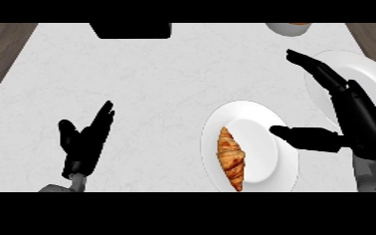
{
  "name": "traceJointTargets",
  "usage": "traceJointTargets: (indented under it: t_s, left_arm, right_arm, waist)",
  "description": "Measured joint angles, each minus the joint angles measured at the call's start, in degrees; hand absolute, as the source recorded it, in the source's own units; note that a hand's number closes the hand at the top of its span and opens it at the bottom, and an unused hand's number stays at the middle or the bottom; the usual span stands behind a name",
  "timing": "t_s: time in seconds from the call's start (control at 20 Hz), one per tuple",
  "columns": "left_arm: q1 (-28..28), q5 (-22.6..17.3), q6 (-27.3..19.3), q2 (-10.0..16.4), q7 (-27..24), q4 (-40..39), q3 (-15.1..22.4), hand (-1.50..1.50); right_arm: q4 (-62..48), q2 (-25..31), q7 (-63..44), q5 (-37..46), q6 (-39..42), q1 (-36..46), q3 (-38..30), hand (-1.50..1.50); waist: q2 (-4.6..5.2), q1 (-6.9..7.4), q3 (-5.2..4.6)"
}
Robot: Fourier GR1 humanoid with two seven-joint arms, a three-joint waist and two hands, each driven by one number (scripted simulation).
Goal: Pick the croissant from the plate and place it in the plate
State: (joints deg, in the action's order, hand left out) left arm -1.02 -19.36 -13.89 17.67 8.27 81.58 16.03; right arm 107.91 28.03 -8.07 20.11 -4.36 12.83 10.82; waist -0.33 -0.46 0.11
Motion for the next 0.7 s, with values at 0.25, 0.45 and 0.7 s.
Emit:
traceJointTargets:
  t_s: [0.25,0.45,0.7]
  left_arm:
    - [0.0,0.0,0.7,-0.3,-0.8,-0.8,-0.5,0.00]
    - [0.1,0.2,1.0,-0.1,-0.1,-0.1,-0.7,0.00]
    - [0.1,1.0,0.7,-1.3,0.8,0.6,0.0,0.00]
  right_arm:
    - [3.4,6.2,-9.9,3.1,10.6,0.7,4.8,-1.50]
    - [7.3,7.2,-21.0,4.9,18.7,3.8,9.9,-1.50]
    - [7.8,2.8,-32.5,9.5,24.5,7.2,17.7,-1.50]
  waist:
    - [-0.03,0.13,-0.05]
    - [-0.01,0.53,-0.10]
    - [0.10,0.83,-0.08]
